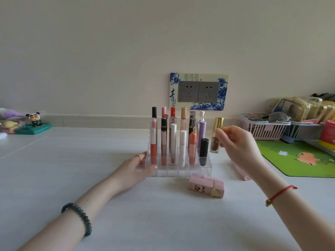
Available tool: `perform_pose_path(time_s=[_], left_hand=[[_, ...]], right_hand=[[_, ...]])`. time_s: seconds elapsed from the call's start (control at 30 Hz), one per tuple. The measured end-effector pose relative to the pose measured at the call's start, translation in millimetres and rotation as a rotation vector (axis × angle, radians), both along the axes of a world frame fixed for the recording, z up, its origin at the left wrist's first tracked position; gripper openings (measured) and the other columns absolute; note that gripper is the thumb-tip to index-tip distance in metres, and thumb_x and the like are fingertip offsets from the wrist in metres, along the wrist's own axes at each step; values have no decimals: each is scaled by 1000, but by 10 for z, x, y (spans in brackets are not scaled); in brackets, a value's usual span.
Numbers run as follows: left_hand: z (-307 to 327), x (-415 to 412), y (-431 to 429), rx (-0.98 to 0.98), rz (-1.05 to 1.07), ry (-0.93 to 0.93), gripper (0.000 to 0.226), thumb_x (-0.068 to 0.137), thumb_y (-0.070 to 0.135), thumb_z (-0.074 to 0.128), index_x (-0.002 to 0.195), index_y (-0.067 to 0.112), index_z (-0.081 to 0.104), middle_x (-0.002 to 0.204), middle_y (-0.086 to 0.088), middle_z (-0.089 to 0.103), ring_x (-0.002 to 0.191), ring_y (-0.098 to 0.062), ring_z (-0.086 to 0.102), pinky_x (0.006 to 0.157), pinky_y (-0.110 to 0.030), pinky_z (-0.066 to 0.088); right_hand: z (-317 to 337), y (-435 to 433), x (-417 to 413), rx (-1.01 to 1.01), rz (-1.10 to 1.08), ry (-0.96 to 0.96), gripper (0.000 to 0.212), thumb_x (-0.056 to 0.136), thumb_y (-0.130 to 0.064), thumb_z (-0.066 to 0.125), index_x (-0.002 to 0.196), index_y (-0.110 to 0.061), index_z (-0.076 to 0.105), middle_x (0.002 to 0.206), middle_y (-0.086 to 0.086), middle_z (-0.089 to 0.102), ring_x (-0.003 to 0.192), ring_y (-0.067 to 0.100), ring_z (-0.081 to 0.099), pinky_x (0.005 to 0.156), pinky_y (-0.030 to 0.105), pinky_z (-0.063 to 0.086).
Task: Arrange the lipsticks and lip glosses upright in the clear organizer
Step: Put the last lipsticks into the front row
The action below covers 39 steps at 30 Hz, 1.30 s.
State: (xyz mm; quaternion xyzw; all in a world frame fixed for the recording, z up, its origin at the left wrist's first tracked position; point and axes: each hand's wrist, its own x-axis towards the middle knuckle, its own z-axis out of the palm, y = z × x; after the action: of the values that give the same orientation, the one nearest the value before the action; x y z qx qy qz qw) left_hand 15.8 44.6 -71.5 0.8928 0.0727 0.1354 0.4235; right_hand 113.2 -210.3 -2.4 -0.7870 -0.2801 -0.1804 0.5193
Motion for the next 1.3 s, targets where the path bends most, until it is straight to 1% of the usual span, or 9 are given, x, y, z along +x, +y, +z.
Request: perform_pose_path(time_s=[0.07, 0.17, 0.27, 0.43, 0.6, 0.73, 0.87, 1.07, 1.3], left_hand=[[-9, -7, 5, 40, 10, 1, 69, 82, 45, 59, 140, 18, 34, 144, 6, 41, 131, -6, 37, 114, -34, 27], [-6, -26, 8, 86, 20, 3, 71, 81, 47, 59, 141, 21, 31, 145, 10, 38, 132, -5, 35, 111, -26, 25], [7, -42, 10, 109, 5, 9, 69, 83, 45, 58, 142, 22, 31, 145, 10, 38, 132, -5, 35, 108, -23, 26], [15, -44, 4, 93, -30, 3, 67, 83, 39, 61, 140, 20, 33, 144, 7, 41, 132, -5, 37, 113, -30, 26], [6, -16, 12, 68, -21, 5, 61, 81, 37, 63, 136, 26, 39, 136, 10, 49, 128, -6, 42, 110, -29, 30], [-2, -5, 14, 42, -14, 5, 56, 81, 37, 64, 132, 31, 42, 132, 12, 52, 125, -5, 44, 105, -25, 33], [0, 0, 23, 58, -12, 21, 62, 80, 39, 63, 136, 29, 38, 137, 10, 48, 129, -7, 40, 110, -30, 31], [-8, 1, 35, 63, -3, 35, 65, 80, 40, 63, 137, 23, 38, 138, 7, 48, 130, -8, 40, 111, -35, 31], [-11, 8, 34, 80, -6, 21, 65, 80, 40, 63, 138, 26, 37, 139, 9, 47, 130, -8, 40, 110, -30, 31]], right_hand=[[0, 184, -123, -34, 145, 33, 8, 85, -23, 53, 83, -17, 56, 68, -3, 64, 60, 17, 62, 53, 25, 51], [-44, 461, -237, -94, 297, 59, 12, 86, -21, 53, 91, -11, 56, 68, -5, 63, 50, -3, 57, 49, 13, 49], [-85, 701, -287, -133, 360, 50, 20, 86, -24, 54, 99, -10, 56, 78, -4, 67, 54, -6, 58, 52, 11, 49], [-174, 973, -320, -224, 286, -40, 19, 87, -30, 53, 95, -13, 56, 85, -1, 66, 74, 10, 64, 69, 24, 56], [-274, 1078, -322, -297, 189, -117, 21, 87, -34, 53, 90, -14, 57, 81, 2, 66, 72, 17, 60, 67, 31, 53], [-325, 1110, -344, -385, 144, -134, 25, 86, -40, 51, 93, -17, 57, 79, -2, 63, 70, 15, 59, 61, 27, 52], [-358, 1140, -368, -459, 93, -157, 28, 84, -45, 52, 93, -19, 59, 74, -8, 55, 69, 14, 56, 61, 29, 52], [-399, 1176, -370, -457, 45, -194, 29, 82, -49, 52, 88, -22, 61, 70, -10, 52, 65, 12, 50, 45, 21, 32], [-397, 1148, -384, -461, 64, -165, 32, 80, -50, 54, 95, -23, 60, 75, -9, 57, 70, 11, 53, 59, 27, 47]])
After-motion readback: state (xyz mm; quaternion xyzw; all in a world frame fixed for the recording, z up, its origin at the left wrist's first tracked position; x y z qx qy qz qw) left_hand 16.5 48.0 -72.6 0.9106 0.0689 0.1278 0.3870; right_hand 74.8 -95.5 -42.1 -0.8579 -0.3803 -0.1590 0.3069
